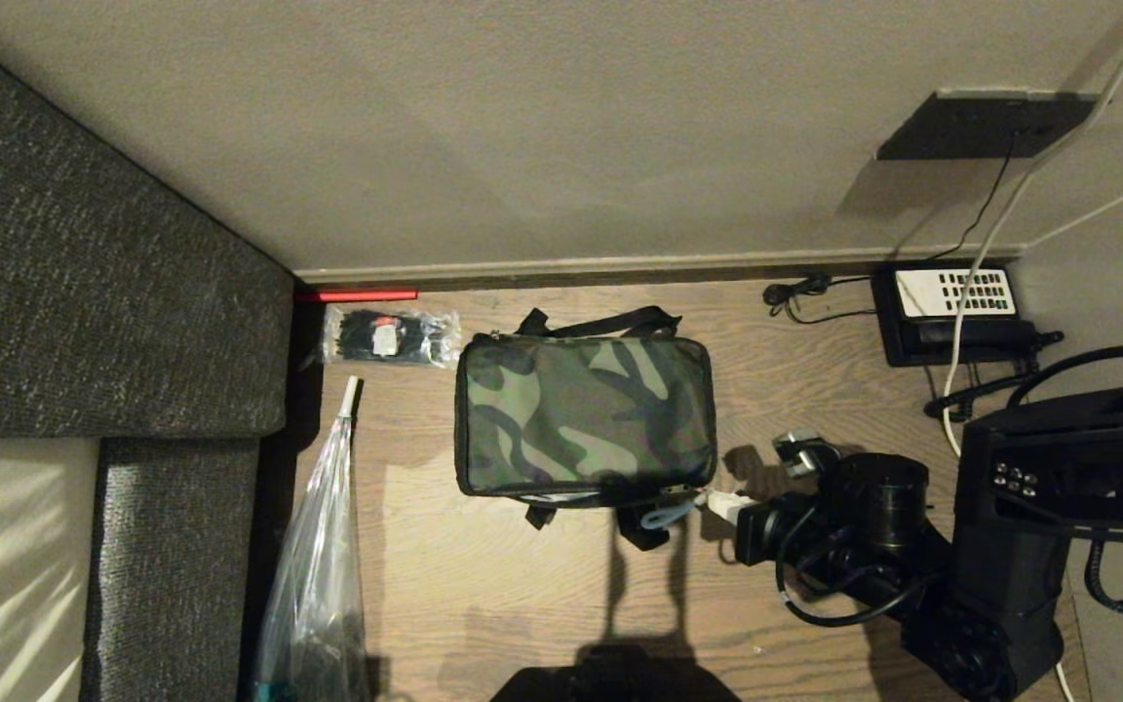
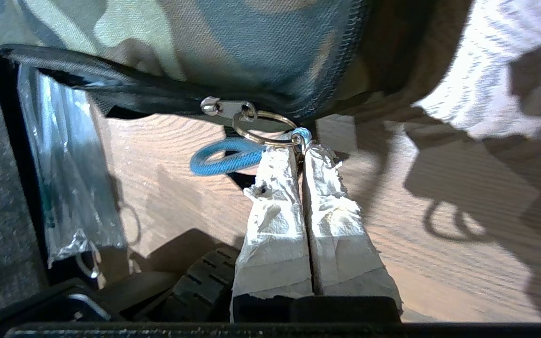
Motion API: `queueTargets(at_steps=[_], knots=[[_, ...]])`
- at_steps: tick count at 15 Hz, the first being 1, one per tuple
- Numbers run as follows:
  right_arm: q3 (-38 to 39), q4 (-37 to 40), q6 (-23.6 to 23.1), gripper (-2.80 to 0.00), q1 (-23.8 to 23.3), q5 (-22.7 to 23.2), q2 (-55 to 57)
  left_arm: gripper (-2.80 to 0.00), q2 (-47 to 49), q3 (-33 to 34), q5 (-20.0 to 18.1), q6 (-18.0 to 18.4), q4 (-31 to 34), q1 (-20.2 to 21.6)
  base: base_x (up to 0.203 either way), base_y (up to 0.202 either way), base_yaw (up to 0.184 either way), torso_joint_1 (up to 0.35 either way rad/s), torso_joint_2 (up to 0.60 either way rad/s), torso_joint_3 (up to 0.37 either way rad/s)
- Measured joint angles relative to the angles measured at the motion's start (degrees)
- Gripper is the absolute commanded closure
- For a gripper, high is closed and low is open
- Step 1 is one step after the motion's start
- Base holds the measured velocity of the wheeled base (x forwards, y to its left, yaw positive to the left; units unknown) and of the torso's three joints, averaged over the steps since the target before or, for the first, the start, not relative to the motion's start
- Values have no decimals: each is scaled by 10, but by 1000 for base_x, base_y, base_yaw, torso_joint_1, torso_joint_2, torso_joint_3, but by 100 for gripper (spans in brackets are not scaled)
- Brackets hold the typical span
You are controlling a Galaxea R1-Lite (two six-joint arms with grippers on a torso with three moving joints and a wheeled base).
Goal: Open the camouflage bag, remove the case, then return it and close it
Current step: Open the top of the storage box
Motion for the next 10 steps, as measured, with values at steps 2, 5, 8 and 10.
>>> queueTargets(at_steps=[2,5,8,10], knots=[[2,0,-6,0,-6,0,-2,0,0,0,0,0,0,0,0,0,0,0,0,0],[17,0,-15,0,-14,1,-6,0,0,0,0,0,0,0,0,0,0,0,0,0],[28,3,-28,0,-32,3,-7,0,0,0,0,0,0,0,0,0,0,0,0,0],[30,3,-43,0,-44,3,-4,0,0,0,0,0,0,0,0,0,0,0,0,0]])
